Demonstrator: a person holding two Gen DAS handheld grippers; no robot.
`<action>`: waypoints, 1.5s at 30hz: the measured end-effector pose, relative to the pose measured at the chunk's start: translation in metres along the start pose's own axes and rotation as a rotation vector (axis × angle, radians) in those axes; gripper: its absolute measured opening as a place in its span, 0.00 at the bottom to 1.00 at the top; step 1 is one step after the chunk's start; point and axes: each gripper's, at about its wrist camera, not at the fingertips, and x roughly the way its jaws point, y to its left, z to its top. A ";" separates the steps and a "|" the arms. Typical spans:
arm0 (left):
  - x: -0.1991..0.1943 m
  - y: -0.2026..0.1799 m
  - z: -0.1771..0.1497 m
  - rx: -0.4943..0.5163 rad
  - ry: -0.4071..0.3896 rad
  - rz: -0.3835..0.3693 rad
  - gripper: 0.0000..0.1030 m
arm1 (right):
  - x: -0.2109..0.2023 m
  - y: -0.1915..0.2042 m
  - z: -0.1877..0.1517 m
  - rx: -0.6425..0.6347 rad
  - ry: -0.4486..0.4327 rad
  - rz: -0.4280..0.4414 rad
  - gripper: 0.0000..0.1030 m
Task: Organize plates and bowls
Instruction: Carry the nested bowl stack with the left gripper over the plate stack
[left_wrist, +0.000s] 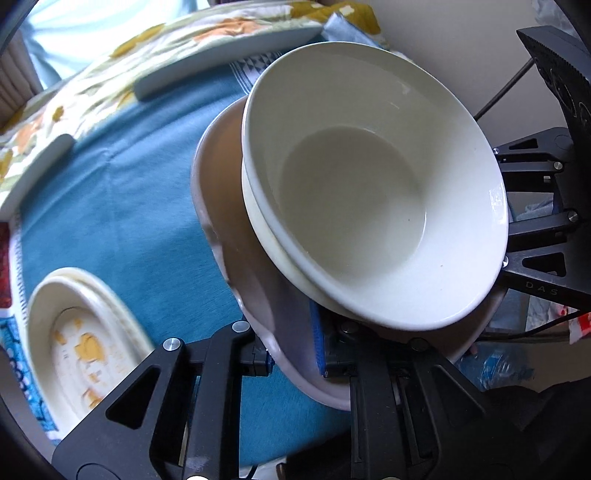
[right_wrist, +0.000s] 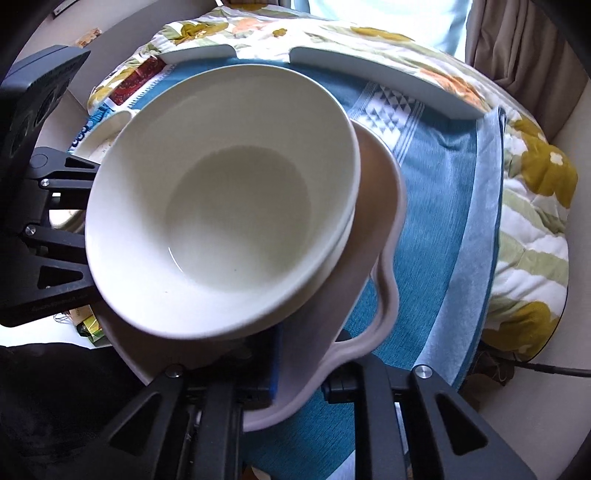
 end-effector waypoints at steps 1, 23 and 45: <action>-0.009 0.001 -0.001 -0.003 -0.004 0.008 0.13 | -0.007 0.003 0.004 -0.010 -0.001 -0.001 0.15; -0.125 0.159 -0.100 -0.082 -0.018 0.082 0.13 | -0.028 0.170 0.098 -0.070 -0.036 0.074 0.15; -0.053 0.218 -0.129 -0.038 0.032 0.000 0.13 | 0.052 0.213 0.110 0.075 0.019 0.020 0.15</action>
